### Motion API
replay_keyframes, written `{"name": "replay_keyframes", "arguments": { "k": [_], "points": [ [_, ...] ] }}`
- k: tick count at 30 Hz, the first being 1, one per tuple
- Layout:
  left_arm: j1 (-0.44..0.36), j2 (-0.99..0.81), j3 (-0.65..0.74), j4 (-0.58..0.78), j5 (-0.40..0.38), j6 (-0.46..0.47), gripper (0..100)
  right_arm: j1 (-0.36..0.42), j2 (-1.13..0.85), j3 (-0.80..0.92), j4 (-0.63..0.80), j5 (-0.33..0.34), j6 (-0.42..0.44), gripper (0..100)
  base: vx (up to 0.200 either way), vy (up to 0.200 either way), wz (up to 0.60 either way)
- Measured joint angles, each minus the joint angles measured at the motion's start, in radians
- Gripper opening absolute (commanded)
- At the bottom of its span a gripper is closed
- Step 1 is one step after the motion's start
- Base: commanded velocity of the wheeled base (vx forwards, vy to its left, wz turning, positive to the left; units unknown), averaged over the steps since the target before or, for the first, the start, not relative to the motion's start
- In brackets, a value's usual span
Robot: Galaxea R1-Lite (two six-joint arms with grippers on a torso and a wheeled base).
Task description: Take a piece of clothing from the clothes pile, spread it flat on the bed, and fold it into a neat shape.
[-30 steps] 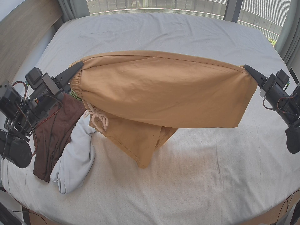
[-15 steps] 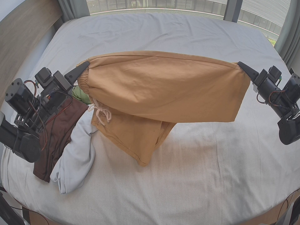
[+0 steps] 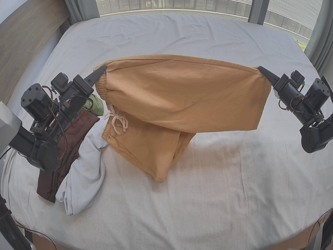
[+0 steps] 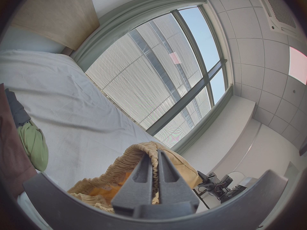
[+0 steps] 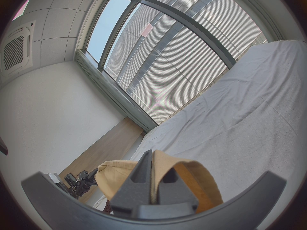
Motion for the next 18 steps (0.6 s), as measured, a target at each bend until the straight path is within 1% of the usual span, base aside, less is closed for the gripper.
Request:
{"name": "replay_keyframes", "arguments": {
  "k": [18],
  "points": [
    [-0.041,0.180,-0.241,0.017,0.105,0.007,0,-0.027,0.115,-0.154,0.019,0.000,0.000,0,0.000,0.000,0.00]
  ]
}}
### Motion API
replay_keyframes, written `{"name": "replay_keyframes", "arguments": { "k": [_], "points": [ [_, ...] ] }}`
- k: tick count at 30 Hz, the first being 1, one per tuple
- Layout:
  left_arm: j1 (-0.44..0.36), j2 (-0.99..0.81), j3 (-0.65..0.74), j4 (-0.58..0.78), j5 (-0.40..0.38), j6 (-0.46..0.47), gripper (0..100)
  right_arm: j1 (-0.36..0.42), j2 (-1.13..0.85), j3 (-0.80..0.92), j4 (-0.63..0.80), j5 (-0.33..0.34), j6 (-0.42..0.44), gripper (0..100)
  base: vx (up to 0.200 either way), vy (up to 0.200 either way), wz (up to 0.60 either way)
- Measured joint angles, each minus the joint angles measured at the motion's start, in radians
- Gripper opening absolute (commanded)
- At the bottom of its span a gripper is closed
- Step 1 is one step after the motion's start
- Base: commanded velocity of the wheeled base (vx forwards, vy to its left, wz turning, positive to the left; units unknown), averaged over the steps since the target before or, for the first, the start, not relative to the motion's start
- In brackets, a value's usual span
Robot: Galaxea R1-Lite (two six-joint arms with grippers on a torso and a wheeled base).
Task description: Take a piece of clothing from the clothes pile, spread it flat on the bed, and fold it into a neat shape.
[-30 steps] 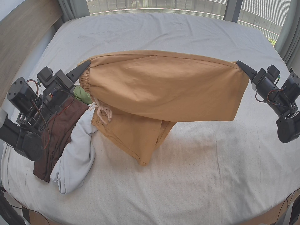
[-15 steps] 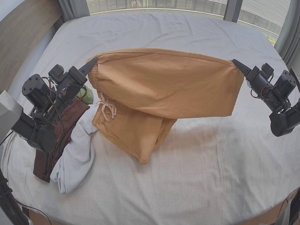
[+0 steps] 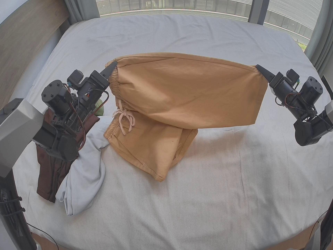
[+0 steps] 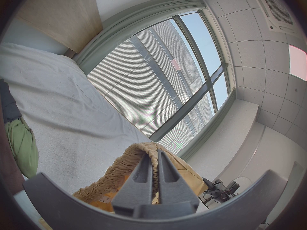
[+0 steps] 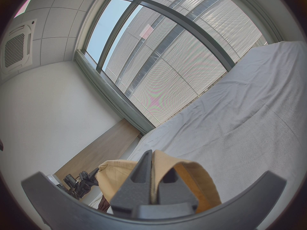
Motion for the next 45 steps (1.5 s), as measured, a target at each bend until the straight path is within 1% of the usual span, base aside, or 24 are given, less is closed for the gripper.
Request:
{"name": "replay_keyframes", "arguments": {
  "k": [16,24,25,26,30,36,41,45],
  "points": [
    [-0.001,0.121,-0.171,0.080,0.052,-0.001,0,0.001,0.104,-0.192,0.111,0.000,0.000,0,0.000,0.000,0.00],
    [0.002,0.177,-0.257,0.118,0.060,-0.001,0,-0.003,0.167,-0.296,0.162,-0.001,0.000,0,0.000,0.000,0.00],
    [0.003,0.186,-0.268,0.121,0.060,-0.001,0,-0.004,0.176,-0.311,0.165,-0.003,0.000,100,0.000,0.000,0.00],
    [0.004,0.192,-0.275,0.123,0.060,-0.001,100,-0.004,0.183,-0.321,0.166,-0.005,0.000,100,0.000,0.000,0.00],
    [0.007,0.213,-0.295,0.127,0.058,-0.002,100,-0.005,0.208,-0.356,0.169,-0.018,0.001,100,0.000,0.000,0.00],
    [0.013,0.220,-0.312,0.149,0.059,-0.004,100,0.001,0.212,-0.363,0.163,-0.029,0.000,100,0.000,0.000,0.00],
    [0.013,0.220,-0.309,0.167,0.060,-0.004,100,0.017,0.198,-0.314,0.150,-0.031,-0.013,100,0.000,0.000,0.00],
    [0.018,0.217,-0.293,0.192,0.066,0.000,100,0.041,0.171,-0.226,0.139,-0.031,-0.054,100,0.000,0.000,0.00]
  ]
}}
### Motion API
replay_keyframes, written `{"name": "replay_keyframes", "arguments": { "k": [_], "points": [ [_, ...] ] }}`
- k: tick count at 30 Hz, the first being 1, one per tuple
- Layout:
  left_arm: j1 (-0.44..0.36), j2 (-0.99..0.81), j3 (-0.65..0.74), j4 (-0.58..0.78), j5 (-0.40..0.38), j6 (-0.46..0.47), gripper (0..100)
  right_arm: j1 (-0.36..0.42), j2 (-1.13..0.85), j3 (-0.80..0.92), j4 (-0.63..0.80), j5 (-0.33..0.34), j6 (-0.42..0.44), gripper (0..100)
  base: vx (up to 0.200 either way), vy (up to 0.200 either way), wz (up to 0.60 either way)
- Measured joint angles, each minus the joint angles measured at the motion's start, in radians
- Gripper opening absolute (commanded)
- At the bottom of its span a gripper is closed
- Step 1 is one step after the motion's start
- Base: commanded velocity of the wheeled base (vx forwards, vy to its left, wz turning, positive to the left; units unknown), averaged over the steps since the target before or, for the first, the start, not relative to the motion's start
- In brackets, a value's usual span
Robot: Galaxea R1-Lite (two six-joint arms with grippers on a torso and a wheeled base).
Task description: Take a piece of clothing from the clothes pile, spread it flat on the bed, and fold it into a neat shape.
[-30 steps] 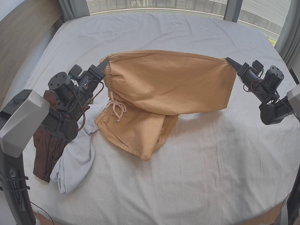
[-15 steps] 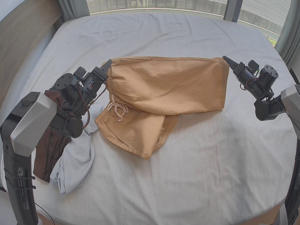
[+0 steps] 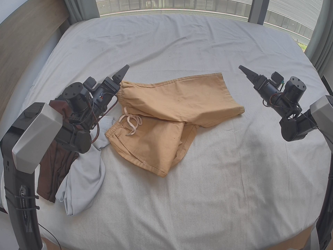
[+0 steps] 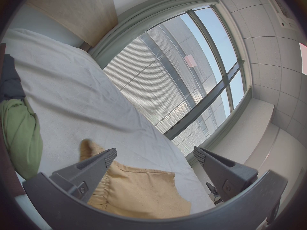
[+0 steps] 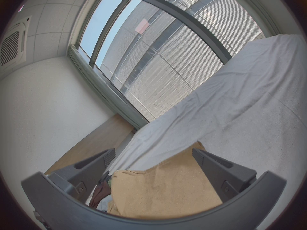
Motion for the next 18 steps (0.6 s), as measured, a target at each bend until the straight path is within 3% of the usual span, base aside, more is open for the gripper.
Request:
{"name": "replay_keyframes", "arguments": {
  "k": [9,18],
  "points": [
    [0.038,-0.050,0.131,0.024,0.004,0.018,100,0.068,-0.066,0.217,-0.059,0.000,-0.058,100,0.000,0.000,0.00],
    [0.061,-0.159,0.426,-0.095,-0.062,0.066,100,0.133,-0.098,0.400,-0.121,0.000,-0.080,100,0.000,0.000,0.00]
  ]
}}
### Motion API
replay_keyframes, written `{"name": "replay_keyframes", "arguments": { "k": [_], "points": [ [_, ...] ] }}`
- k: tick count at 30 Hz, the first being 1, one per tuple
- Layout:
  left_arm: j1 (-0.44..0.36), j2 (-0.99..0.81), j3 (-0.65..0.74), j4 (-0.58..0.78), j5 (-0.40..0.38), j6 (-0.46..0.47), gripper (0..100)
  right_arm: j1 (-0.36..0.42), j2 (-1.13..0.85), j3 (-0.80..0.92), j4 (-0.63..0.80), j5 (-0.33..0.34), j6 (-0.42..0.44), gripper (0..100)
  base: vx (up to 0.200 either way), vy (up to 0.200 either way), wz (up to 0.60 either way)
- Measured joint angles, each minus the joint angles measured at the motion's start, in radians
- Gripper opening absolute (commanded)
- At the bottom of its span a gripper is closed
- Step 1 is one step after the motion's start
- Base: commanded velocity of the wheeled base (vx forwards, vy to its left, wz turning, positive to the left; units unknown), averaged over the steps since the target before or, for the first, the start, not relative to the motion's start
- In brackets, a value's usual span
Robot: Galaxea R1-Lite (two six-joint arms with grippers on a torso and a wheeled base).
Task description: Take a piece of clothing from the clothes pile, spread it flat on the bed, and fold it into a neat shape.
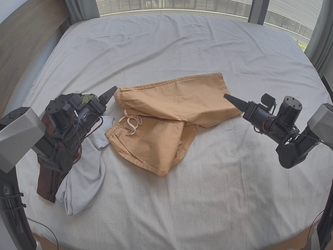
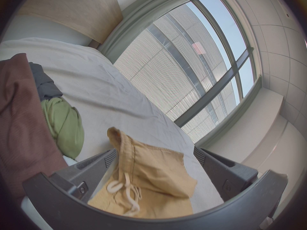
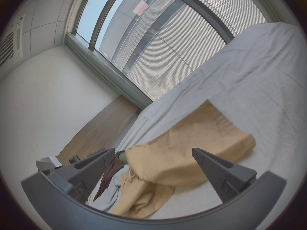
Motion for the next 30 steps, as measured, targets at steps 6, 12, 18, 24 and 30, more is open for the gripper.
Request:
{"name": "replay_keyframes", "arguments": {
  "k": [6,12,18,24,30],
  "points": [
    [0.008,-0.051,0.185,-0.096,-0.083,0.044,100,0.064,-0.001,0.136,-0.020,0.000,-0.040,100,0.000,0.000,0.00],
    [0.006,-0.080,0.279,-0.119,-0.115,0.088,100,0.150,0.032,0.215,-0.022,-0.036,-0.049,100,0.000,0.000,0.00],
    [-0.011,-0.090,0.317,-0.123,-0.131,0.096,100,0.221,0.088,0.227,-0.017,-0.096,0.016,100,0.000,0.000,0.00],
    [-0.028,-0.092,0.327,-0.123,-0.133,0.096,100,0.262,0.122,0.201,0.030,-0.101,0.107,100,0.000,0.000,0.00],
    [-0.033,-0.090,0.327,-0.123,-0.132,0.096,100,0.282,0.159,0.174,0.036,-0.101,0.115,100,0.000,0.000,0.00]
  ]
}}
